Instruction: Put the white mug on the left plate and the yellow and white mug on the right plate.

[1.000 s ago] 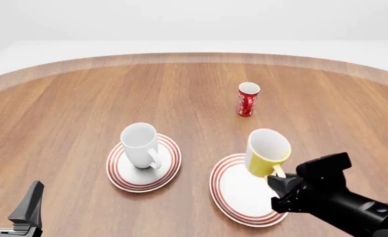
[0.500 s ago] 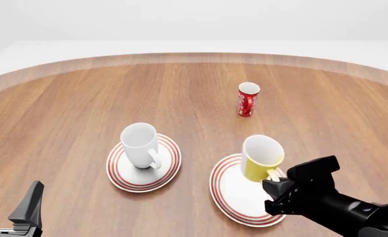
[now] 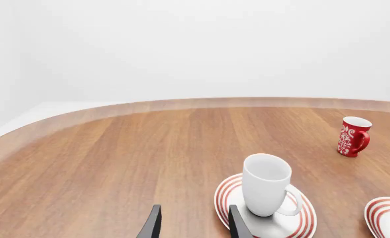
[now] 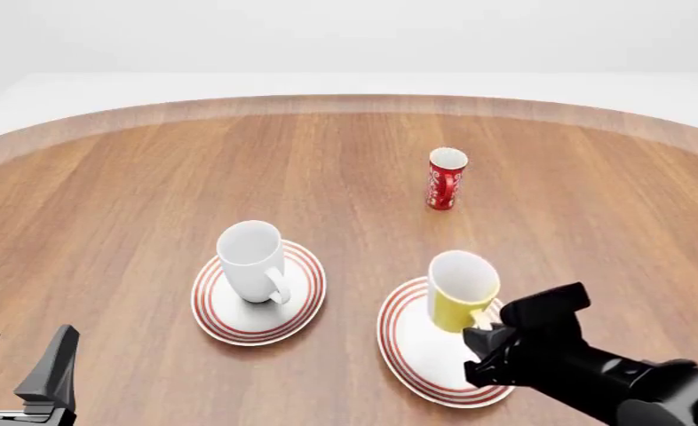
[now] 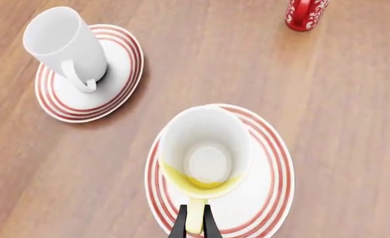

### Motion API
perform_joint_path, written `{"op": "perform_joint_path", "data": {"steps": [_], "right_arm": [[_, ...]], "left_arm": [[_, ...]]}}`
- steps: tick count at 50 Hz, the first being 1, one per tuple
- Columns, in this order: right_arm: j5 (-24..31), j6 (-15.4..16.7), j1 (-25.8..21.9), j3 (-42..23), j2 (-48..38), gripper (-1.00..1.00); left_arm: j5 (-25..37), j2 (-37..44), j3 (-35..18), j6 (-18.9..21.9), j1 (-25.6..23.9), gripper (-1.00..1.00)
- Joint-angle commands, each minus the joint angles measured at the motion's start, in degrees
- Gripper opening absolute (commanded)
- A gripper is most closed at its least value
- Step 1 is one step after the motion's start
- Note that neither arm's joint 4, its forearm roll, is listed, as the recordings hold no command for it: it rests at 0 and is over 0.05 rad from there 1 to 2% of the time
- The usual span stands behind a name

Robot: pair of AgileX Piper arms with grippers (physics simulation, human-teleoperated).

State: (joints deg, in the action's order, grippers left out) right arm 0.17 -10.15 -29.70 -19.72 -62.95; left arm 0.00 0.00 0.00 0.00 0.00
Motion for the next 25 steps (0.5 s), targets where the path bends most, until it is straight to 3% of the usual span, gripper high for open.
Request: {"op": "perform_joint_path", "data": {"steps": [1,25], "right_arm": [[-2.12,-0.05,0.48,0.65,-2.05,-1.00],[-6.83,0.25,1.80,1.59,-7.00,-1.00]], "left_arm": [[0.00,0.00,0.00,0.00,0.00,1.00],[0.00,0.00,0.00,0.00,0.00,1.00]]}}
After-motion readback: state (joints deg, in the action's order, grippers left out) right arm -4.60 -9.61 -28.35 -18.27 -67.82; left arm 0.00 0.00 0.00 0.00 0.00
